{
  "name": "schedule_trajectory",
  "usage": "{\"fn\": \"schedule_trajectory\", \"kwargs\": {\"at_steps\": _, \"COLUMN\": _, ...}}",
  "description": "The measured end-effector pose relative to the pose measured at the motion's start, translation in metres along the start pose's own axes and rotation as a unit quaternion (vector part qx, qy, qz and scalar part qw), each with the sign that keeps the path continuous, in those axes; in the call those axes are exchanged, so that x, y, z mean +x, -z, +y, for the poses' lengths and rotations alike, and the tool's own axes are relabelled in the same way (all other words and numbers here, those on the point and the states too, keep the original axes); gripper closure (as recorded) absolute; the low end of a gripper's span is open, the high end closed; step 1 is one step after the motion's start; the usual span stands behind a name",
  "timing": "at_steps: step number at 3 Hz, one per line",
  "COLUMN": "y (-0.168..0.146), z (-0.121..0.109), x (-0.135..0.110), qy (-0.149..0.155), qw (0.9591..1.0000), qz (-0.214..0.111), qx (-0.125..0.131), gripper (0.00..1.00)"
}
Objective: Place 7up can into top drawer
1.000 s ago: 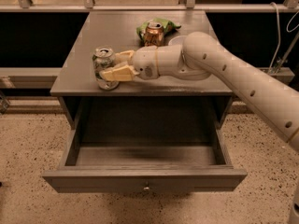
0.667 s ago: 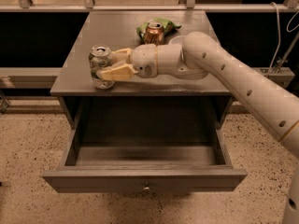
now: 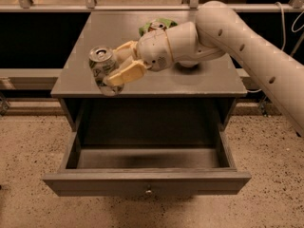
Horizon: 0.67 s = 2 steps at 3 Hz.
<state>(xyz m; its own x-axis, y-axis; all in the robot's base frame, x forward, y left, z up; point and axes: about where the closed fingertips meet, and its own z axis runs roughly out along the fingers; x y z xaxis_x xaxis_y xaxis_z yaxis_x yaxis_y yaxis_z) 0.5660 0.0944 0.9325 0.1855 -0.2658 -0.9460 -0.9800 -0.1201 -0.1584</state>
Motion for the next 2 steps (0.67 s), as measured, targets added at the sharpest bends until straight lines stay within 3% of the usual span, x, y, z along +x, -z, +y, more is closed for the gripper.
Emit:
{"fn": "schedule_trajectory", "kwargs": {"at_steps": 1, "y": 0.028, "z": 0.036, "x": 0.019, "qy": -0.012, "qw": 0.9998, "qz": 0.001, "qx": 0.012, "gripper": 1.0}}
{"fn": "schedule_trajectory", "kwargs": {"at_steps": 2, "y": 0.066, "z": 0.085, "x": 0.065, "qy": -0.021, "qw": 0.9969, "qz": -0.032, "qx": 0.069, "gripper": 1.0}}
